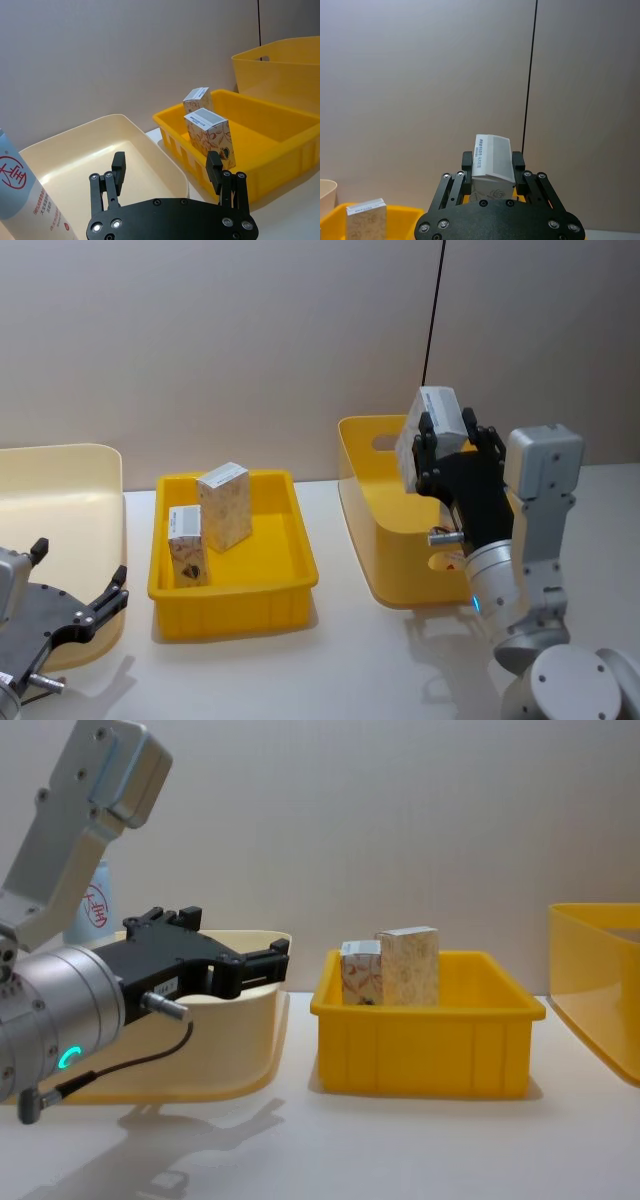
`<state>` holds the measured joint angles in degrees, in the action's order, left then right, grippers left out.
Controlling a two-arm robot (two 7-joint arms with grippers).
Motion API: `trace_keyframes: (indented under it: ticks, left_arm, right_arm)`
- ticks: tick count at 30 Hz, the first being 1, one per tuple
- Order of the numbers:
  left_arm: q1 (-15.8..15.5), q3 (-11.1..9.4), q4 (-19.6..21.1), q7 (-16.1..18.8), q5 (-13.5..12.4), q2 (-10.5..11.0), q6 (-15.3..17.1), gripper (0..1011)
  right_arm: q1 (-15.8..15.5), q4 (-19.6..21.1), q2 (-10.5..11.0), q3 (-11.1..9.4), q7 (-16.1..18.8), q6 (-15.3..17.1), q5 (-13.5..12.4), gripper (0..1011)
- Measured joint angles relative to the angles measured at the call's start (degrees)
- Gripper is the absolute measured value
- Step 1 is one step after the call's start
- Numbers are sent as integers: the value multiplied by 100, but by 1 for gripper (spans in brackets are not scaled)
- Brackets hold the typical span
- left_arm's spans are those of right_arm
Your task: Bimanual collaborative sorting of washing and personal care products
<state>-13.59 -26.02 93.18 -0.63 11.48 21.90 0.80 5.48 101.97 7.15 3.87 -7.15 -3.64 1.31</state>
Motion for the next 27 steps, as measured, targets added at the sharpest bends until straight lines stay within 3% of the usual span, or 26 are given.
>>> trace_keyframes:
  ticks: [13,27]
  left_arm:
    - [0,0,0,0,0,0,0,1001]
    - [0,0,0,0,0,0,0,1001]
  right_arm:
    - [-80,-95,-25,-92,-11,172,76,455]
    - [110,-487,-102,-89,78,256,125,455]
